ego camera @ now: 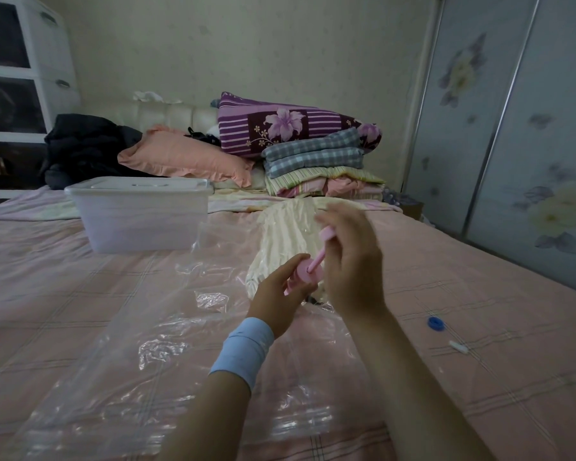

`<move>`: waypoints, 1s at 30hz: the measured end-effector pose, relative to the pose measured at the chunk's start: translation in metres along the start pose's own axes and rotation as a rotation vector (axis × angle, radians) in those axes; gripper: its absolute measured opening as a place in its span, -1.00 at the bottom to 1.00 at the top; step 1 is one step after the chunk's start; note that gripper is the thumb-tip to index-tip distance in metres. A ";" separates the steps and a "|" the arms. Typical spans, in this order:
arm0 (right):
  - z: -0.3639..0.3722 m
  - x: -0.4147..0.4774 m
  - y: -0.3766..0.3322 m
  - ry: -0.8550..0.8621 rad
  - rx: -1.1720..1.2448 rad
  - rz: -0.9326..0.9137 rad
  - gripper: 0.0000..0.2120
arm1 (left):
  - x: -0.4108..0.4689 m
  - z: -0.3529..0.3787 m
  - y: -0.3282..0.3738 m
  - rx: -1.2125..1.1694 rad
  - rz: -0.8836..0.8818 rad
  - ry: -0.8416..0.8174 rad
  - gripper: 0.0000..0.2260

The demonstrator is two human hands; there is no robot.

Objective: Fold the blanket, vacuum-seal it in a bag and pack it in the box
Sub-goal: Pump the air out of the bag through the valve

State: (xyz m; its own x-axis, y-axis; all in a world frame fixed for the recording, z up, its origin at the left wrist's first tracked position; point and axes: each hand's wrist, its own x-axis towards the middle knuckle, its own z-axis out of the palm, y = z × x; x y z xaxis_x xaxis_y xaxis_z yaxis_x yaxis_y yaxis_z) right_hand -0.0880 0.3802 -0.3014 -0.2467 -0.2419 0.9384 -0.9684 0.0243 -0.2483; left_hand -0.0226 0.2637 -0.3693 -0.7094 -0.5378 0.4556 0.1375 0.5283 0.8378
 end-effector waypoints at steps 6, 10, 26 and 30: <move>0.007 -0.019 0.010 -0.321 -0.017 0.101 -0.69 | -0.003 -0.002 0.007 -0.017 0.007 0.006 -0.73; -0.013 0.014 -0.010 0.045 0.028 -0.095 -0.76 | 0.001 -0.005 0.002 0.014 -0.002 -0.003 -0.61; -0.019 0.022 -0.014 0.053 -0.032 -0.107 -0.75 | 0.002 -0.006 0.002 0.007 -0.018 -0.060 -0.62; -0.017 0.026 -0.013 0.191 -0.032 -0.095 -0.75 | 0.001 -0.004 0.002 0.043 0.012 -0.077 -0.65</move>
State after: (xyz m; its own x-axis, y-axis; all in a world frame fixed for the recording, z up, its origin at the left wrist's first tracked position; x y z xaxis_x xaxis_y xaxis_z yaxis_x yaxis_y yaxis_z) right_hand -0.0827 0.3899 -0.2694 -0.1539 -0.0565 0.9865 -0.9875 0.0420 -0.1517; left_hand -0.0196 0.2617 -0.3658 -0.7588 -0.4802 0.4400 0.1179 0.5631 0.8179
